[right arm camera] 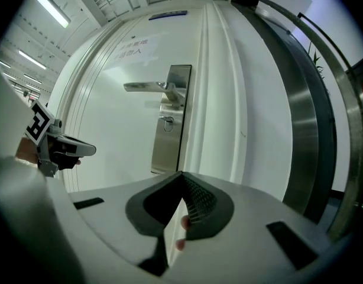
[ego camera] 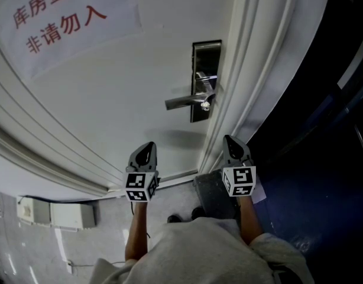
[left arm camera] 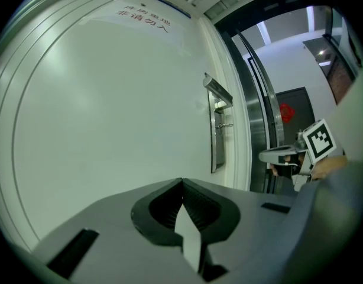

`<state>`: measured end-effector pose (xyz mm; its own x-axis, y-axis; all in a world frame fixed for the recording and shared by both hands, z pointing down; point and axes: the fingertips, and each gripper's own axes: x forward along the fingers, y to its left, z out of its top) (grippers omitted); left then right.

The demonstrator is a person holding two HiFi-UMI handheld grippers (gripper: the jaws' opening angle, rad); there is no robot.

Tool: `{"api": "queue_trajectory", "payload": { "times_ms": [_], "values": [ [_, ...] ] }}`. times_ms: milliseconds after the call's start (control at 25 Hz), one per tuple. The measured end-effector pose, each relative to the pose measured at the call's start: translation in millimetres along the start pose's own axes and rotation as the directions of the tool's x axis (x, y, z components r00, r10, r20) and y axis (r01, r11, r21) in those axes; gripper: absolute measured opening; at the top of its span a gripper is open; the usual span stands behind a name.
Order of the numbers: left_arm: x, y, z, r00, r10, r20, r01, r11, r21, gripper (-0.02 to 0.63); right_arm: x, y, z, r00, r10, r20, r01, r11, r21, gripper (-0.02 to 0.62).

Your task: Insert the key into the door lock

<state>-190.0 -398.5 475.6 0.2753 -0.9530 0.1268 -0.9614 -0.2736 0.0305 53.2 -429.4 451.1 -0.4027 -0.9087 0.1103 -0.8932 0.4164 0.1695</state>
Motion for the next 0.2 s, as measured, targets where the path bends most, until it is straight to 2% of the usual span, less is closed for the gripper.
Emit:
{"api": "queue_trajectory", "payload": {
  "times_ms": [200],
  "values": [
    [1.0, -2.0, -2.1, 1.000, -0.003, -0.004, 0.003, 1.000, -0.003, 0.017, 0.5, -1.1, -1.4, 1.000, 0.000, -0.003, 0.000, 1.000, -0.004, 0.021]
  ]
}}
